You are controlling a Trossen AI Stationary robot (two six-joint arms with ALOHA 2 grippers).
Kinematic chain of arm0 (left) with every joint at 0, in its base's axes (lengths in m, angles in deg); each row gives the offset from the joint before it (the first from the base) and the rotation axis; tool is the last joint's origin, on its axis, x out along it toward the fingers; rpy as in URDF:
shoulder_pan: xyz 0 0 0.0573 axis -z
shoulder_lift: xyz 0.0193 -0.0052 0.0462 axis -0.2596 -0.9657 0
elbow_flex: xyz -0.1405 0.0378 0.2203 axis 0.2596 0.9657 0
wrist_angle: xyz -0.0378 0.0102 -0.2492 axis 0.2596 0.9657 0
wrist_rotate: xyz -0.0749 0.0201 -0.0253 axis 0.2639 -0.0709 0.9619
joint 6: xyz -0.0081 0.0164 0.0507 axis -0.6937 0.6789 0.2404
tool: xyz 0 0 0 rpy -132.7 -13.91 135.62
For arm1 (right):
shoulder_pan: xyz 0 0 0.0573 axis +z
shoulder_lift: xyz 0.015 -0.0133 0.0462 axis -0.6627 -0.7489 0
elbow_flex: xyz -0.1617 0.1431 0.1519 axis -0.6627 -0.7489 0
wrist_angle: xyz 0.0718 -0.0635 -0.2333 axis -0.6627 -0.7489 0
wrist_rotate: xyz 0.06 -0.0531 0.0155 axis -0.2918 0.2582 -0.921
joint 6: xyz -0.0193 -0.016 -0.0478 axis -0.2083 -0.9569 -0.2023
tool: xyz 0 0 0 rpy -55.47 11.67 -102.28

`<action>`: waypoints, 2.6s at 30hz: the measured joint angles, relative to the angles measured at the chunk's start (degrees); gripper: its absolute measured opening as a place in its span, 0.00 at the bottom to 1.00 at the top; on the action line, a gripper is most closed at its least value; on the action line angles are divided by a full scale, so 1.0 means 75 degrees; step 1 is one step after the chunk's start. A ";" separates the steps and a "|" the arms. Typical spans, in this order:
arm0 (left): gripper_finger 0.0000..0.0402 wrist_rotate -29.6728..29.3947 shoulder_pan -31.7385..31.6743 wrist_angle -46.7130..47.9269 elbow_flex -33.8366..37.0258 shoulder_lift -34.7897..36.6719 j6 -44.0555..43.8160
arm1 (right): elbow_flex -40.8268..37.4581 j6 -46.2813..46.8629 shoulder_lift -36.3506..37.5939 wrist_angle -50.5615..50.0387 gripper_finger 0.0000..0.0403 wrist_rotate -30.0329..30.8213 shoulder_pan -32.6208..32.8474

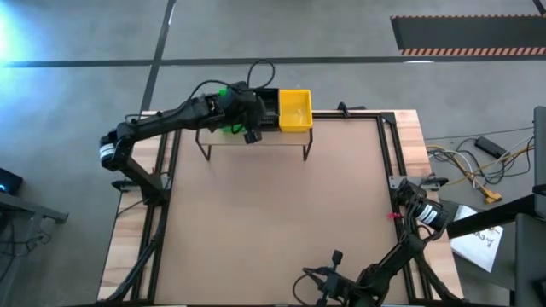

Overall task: Stack baskets on shelf by color
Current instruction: Stack the black bin on the black bin on the shelf, then return to Home Position

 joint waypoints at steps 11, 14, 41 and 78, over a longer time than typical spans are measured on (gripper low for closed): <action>0.35 0.0331 0.0334 0.0112 -0.0002 0.0254 -0.0868 | -0.0019 0.0145 0.0002 -0.0004 0.02 -0.0327 0.0011; 0.33 0.0465 0.0680 0.0121 0.0381 0.0766 -0.1098 | -0.0112 0.0355 0.0002 -0.0029 0.02 -0.0808 0.0017; 0.04 0.0197 0.3259 -0.5187 0.8982 0.5823 -0.4626 | -0.6636 -0.3066 0.8667 0.2206 0.02 -0.7962 -0.3669; 0.00 0.2594 0.1680 -1.0388 1.1809 0.6052 -0.4222 | -0.9101 -0.4320 1.5227 -0.0677 0.02 -1.0564 -0.7707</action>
